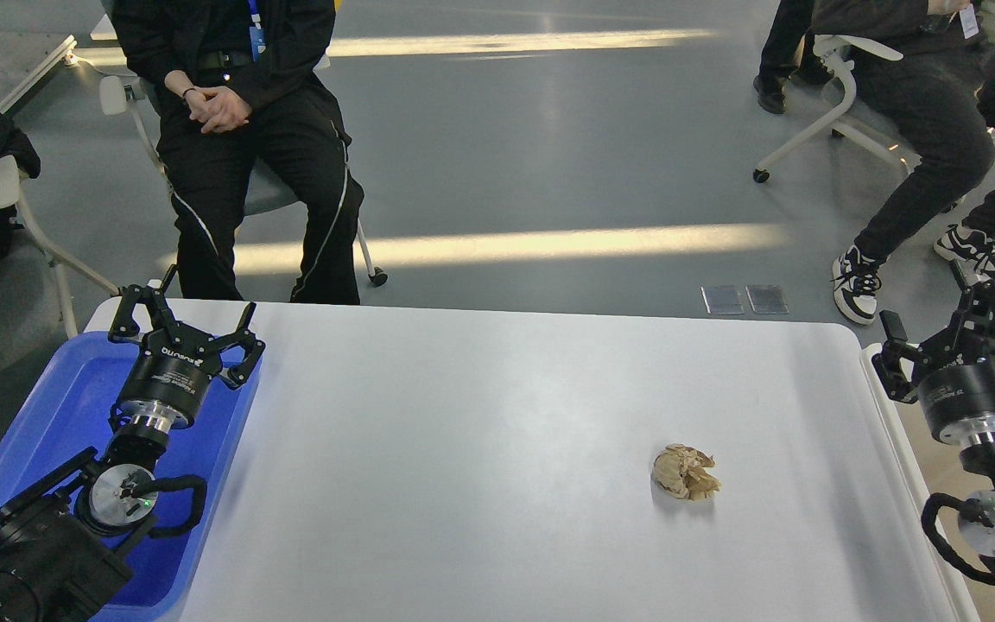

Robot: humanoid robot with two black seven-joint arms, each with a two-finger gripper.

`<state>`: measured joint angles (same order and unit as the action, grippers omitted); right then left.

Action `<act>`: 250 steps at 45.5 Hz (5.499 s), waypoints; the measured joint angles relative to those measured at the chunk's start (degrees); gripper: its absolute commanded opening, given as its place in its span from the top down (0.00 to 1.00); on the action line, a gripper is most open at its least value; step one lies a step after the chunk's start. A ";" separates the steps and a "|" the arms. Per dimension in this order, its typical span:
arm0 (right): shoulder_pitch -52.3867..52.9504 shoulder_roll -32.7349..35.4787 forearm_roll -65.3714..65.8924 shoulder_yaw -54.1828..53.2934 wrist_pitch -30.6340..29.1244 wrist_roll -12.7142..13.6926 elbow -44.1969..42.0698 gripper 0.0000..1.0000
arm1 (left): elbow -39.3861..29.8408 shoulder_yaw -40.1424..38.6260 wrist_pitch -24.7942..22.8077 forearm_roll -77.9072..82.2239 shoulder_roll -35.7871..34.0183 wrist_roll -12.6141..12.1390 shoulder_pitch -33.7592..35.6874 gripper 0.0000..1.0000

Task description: Tidy desktop

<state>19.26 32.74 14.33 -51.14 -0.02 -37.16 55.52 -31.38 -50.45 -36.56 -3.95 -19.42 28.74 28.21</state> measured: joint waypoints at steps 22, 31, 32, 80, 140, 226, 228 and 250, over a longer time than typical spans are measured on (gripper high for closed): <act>-0.17 0.07 0.00 -0.01 0.05 -0.02 -0.08 0.00 | 0.00 0.01 0.10 0.09 -0.06 -0.17 0.00 0.00; -0.31 0.10 0.00 -0.01 0.05 -0.02 -0.09 0.00 | 0.00 0.01 0.10 0.09 -0.07 -0.17 0.00 0.00; -0.32 0.10 0.00 -0.01 0.05 -0.02 -0.09 0.00 | 0.00 0.01 0.10 0.10 -0.07 -0.17 0.00 0.00; -1.82 -0.09 -4.00 1.01 -0.41 2.79 1.56 0.00 | 0.00 0.00 0.07 0.15 -0.07 -0.18 0.00 0.00; 35.57 19.98 34.24 50.92 0.21 18.07 20.92 0.00 | 0.00 0.01 -0.16 0.17 -0.03 -0.17 0.00 0.00; 52.88 -1.66 53.07 86.15 7.25 28.47 16.30 0.00 | -0.02 0.09 -0.18 0.24 0.00 -0.18 0.01 0.00; 51.57 -2.73 53.79 86.20 7.91 28.47 14.52 0.00 | -0.03 0.09 -0.18 0.24 0.00 -0.18 0.01 0.00; 44.80 -7.59 55.49 85.96 10.84 28.30 4.61 0.00 | -0.05 0.09 -0.25 0.27 0.00 -0.18 0.00 0.00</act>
<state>64.06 25.15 69.81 34.81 10.82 -8.85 60.13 -31.43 -50.36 -36.81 -3.68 -19.42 28.56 28.22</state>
